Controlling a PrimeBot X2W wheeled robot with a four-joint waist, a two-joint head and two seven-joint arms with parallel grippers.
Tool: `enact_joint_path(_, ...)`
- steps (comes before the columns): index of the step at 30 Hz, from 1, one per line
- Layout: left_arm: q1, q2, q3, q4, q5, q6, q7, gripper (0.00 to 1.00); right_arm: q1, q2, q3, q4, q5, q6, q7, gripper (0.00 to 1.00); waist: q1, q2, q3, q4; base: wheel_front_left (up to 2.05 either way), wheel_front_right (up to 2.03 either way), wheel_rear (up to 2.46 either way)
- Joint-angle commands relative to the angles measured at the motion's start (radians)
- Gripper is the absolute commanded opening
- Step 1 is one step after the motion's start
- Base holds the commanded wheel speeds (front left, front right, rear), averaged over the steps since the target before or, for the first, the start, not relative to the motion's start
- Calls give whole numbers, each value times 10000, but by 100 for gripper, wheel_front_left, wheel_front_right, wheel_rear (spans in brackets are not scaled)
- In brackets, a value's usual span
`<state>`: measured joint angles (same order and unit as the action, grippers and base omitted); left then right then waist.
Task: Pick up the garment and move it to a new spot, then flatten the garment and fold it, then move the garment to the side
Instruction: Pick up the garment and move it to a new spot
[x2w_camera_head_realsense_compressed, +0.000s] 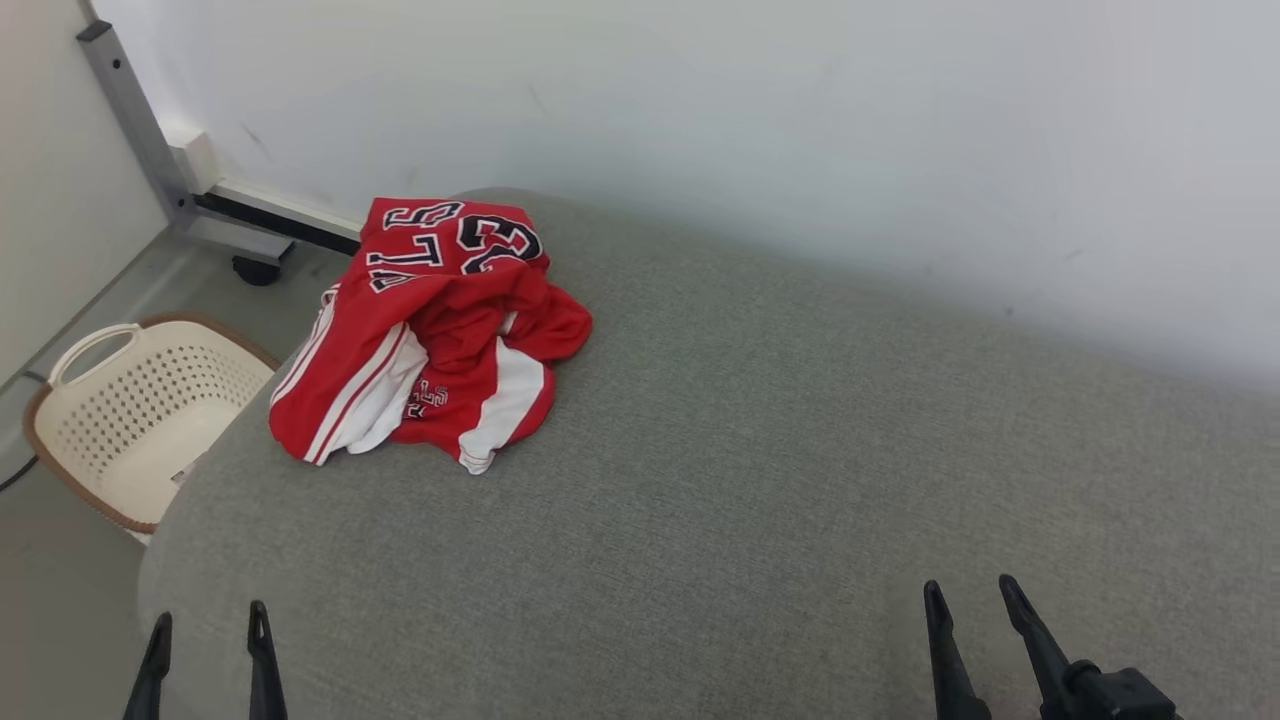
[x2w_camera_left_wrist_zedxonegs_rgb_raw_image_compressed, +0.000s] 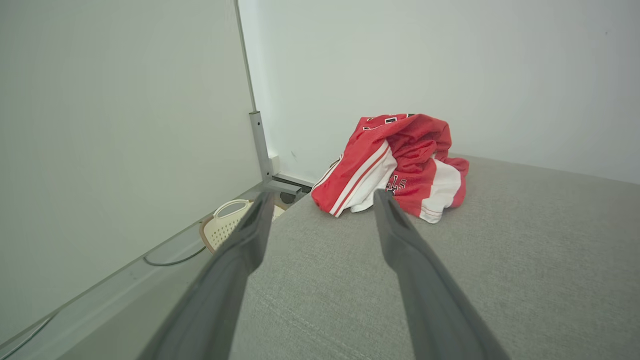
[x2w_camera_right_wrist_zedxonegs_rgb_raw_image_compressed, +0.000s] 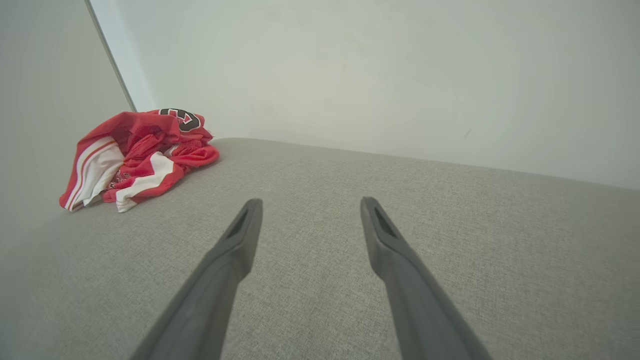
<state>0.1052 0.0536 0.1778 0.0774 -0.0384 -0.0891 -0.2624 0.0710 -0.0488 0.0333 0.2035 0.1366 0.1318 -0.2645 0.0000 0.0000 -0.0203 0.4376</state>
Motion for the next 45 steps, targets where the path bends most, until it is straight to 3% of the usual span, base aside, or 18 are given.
enact_joint_path(1,-292,-8,60,37,-66,-78,-24,100,-123,-27,25,-62,-94,-21,-15,100,0,0,203,-412,0,0,0)
enact_joint_path(12,-2135,625,771,475,-418,-329,-24,100,-571,-27,-47,-134,-237,-21,-15,100,0,0,985,-2324,0,0,0)
enact_joint_path(26,-4655,2257,1929,1764,-982,-410,-24,100,-1598,-23,-335,-285,164,-21,-16,100,0,0,2455,-4295,0,0,0)
enact_joint_path(35,-5751,3483,2027,3665,-1009,-398,-24,100,-1997,-21,-529,-273,328,-21,-16,100,0,0,2963,-5062,0,0,0)
enact_joint_path(45,-6914,4480,1998,6267,-1205,-394,643,100,-2290,-21,-577,-274,323,-21,-16,100,0,0,3343,-5338,0,0,0)
